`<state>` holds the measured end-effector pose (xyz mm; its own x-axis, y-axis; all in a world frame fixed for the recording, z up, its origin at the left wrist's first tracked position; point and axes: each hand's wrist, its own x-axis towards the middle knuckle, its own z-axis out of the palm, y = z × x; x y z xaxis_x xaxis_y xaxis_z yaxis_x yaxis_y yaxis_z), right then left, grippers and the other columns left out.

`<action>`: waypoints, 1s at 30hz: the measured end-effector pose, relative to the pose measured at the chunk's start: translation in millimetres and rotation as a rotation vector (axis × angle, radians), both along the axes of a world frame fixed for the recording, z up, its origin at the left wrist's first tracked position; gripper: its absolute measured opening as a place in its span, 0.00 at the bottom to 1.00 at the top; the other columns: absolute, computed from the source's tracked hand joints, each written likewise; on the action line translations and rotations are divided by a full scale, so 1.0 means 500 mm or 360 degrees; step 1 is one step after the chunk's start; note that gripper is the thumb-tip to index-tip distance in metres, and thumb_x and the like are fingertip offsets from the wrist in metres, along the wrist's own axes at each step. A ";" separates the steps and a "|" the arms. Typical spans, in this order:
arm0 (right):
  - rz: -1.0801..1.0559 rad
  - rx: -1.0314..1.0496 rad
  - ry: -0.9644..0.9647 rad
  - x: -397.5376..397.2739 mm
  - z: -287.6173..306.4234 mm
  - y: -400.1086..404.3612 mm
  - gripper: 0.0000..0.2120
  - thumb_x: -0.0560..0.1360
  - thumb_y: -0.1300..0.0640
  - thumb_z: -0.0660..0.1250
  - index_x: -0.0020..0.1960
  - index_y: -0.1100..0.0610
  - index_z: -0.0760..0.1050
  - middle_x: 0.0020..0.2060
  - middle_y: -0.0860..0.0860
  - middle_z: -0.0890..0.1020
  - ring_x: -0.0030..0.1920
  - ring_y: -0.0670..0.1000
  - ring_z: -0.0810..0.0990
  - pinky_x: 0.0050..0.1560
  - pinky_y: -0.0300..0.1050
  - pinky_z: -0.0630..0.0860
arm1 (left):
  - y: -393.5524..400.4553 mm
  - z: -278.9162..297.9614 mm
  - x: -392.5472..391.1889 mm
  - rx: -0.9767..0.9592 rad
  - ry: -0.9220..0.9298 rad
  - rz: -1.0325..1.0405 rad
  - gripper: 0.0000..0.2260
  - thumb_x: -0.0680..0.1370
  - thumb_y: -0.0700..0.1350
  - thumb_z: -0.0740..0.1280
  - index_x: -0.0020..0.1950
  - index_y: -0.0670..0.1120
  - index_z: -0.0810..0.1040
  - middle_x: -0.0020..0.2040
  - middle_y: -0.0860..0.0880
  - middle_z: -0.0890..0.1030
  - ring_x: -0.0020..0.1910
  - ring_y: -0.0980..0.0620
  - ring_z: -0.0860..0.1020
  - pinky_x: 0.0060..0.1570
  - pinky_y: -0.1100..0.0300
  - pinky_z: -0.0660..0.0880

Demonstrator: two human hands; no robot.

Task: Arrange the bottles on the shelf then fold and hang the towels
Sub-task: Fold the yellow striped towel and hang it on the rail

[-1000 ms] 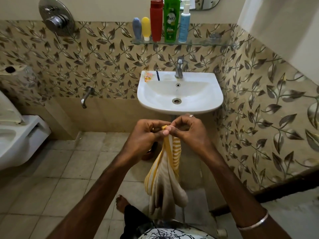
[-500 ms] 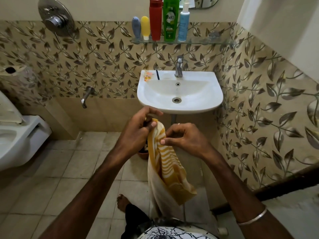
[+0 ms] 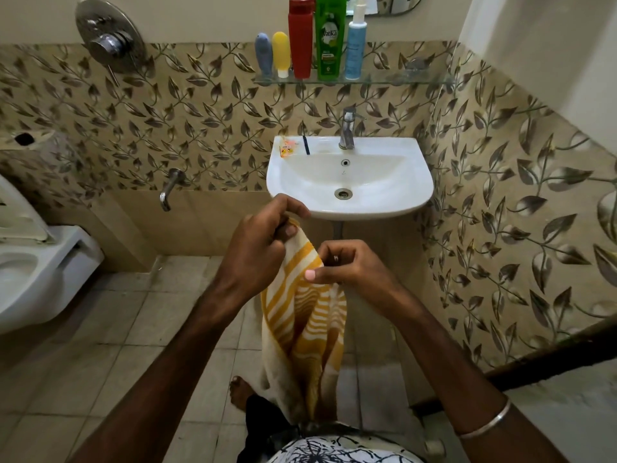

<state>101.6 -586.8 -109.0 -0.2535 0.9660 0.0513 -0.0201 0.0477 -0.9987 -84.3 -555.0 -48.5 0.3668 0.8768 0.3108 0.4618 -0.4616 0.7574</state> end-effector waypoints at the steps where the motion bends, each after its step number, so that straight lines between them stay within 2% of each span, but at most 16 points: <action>1: 0.0021 -0.0017 -0.0015 -0.004 -0.004 -0.001 0.13 0.72 0.63 0.77 0.44 0.72 0.77 0.41 0.63 0.82 0.43 0.58 0.81 0.46 0.49 0.79 | -0.001 0.000 0.002 -0.0003 -0.0013 -0.0003 0.17 0.77 0.29 0.61 0.55 0.49 0.78 0.44 0.50 0.81 0.43 0.56 0.78 0.39 0.58 0.76; 3: 0.0052 -0.0033 -0.0088 -0.010 -0.013 -0.001 0.14 0.72 0.61 0.77 0.45 0.71 0.78 0.42 0.65 0.83 0.43 0.59 0.82 0.49 0.55 0.79 | -0.002 0.000 0.003 -0.0065 -0.0084 0.0002 0.17 0.77 0.29 0.61 0.55 0.50 0.77 0.42 0.50 0.83 0.41 0.55 0.81 0.38 0.56 0.78; 6: 0.0130 -0.0028 -0.0262 -0.014 -0.029 0.003 0.17 0.72 0.51 0.77 0.47 0.65 0.82 0.47 0.65 0.84 0.49 0.66 0.84 0.56 0.70 0.78 | -0.005 0.002 0.002 -0.0149 -0.0206 0.0077 0.18 0.77 0.28 0.59 0.53 0.51 0.76 0.41 0.49 0.84 0.40 0.53 0.82 0.40 0.52 0.80; 8: 0.0143 -0.0010 -0.0366 -0.019 -0.037 0.004 0.21 0.71 0.43 0.77 0.46 0.63 0.83 0.46 0.66 0.83 0.49 0.71 0.81 0.51 0.73 0.77 | -0.007 0.005 0.001 -0.0177 -0.0313 0.0149 0.18 0.78 0.29 0.59 0.51 0.52 0.76 0.42 0.48 0.84 0.43 0.52 0.83 0.44 0.51 0.81; 10: 0.0139 0.0015 -0.0451 -0.021 -0.039 0.003 0.21 0.69 0.40 0.76 0.42 0.59 0.83 0.43 0.63 0.83 0.45 0.69 0.81 0.47 0.69 0.78 | -0.009 0.011 0.002 -0.0218 -0.0439 0.0245 0.16 0.79 0.30 0.60 0.51 0.51 0.75 0.44 0.46 0.84 0.45 0.51 0.84 0.47 0.51 0.81; 12: 0.0107 0.0020 -0.0518 -0.018 -0.043 0.003 0.11 0.70 0.44 0.77 0.36 0.49 0.82 0.36 0.51 0.83 0.37 0.59 0.80 0.40 0.59 0.77 | -0.009 0.015 0.001 -0.0280 -0.0558 0.0341 0.13 0.80 0.32 0.60 0.52 0.51 0.75 0.45 0.46 0.83 0.45 0.53 0.83 0.49 0.53 0.80; 13: 0.0092 0.0020 -0.0518 -0.016 -0.044 0.002 0.10 0.71 0.47 0.77 0.34 0.46 0.81 0.32 0.46 0.80 0.34 0.53 0.78 0.37 0.53 0.74 | -0.008 0.017 0.001 -0.0328 -0.0627 0.0385 0.12 0.81 0.33 0.60 0.52 0.51 0.75 0.46 0.46 0.83 0.45 0.54 0.83 0.49 0.54 0.80; 16: -0.0027 -0.0028 -0.0396 -0.005 -0.055 -0.002 0.10 0.74 0.53 0.76 0.34 0.50 0.80 0.29 0.43 0.79 0.32 0.43 0.76 0.37 0.39 0.71 | 0.003 0.016 -0.006 -0.0550 -0.0962 0.0545 0.12 0.82 0.33 0.60 0.51 0.50 0.76 0.42 0.47 0.84 0.41 0.54 0.82 0.45 0.55 0.80; 19: -0.0198 -0.0040 -0.0165 0.000 -0.052 -0.005 0.09 0.74 0.56 0.75 0.37 0.58 0.82 0.33 0.48 0.81 0.37 0.43 0.78 0.41 0.36 0.73 | 0.012 0.012 -0.013 -0.0658 -0.1195 0.0665 0.13 0.81 0.32 0.59 0.51 0.49 0.77 0.40 0.47 0.83 0.38 0.55 0.81 0.40 0.59 0.79; 22: -0.0375 0.0007 0.0031 0.004 -0.051 -0.005 0.10 0.71 0.54 0.75 0.39 0.61 0.84 0.39 0.55 0.84 0.42 0.48 0.80 0.44 0.42 0.75 | 0.019 0.009 -0.019 -0.0592 -0.1119 0.0665 0.13 0.81 0.32 0.60 0.51 0.50 0.77 0.42 0.47 0.84 0.40 0.55 0.82 0.40 0.61 0.79; 26: -0.0473 0.0053 0.0125 0.011 -0.042 -0.006 0.11 0.70 0.55 0.77 0.41 0.64 0.85 0.38 0.59 0.85 0.41 0.52 0.82 0.45 0.48 0.77 | 0.025 0.011 -0.025 -0.0334 -0.0847 0.0623 0.14 0.81 0.33 0.61 0.51 0.53 0.76 0.44 0.46 0.83 0.45 0.52 0.83 0.46 0.56 0.81; 28: -0.0494 0.0079 0.0153 0.013 -0.036 -0.008 0.11 0.70 0.57 0.78 0.41 0.65 0.84 0.39 0.64 0.85 0.41 0.54 0.82 0.46 0.52 0.77 | 0.024 0.011 -0.025 -0.0178 -0.0693 0.0584 0.15 0.81 0.33 0.60 0.51 0.54 0.76 0.43 0.49 0.83 0.44 0.55 0.83 0.46 0.59 0.80; 30: -0.0462 0.0042 0.0187 0.016 -0.030 -0.009 0.11 0.69 0.54 0.79 0.41 0.62 0.85 0.39 0.64 0.85 0.40 0.56 0.82 0.46 0.54 0.77 | 0.021 0.013 -0.023 -0.0083 -0.0597 0.0570 0.15 0.81 0.33 0.60 0.52 0.54 0.75 0.43 0.52 0.82 0.42 0.60 0.82 0.44 0.64 0.80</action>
<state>109.8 -591.4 -124.2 0.0416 0.9951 0.0897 -0.1173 0.0940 -0.9886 -95.6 -544.7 -42.2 -0.0873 0.9448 0.3158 0.2763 -0.2816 0.9189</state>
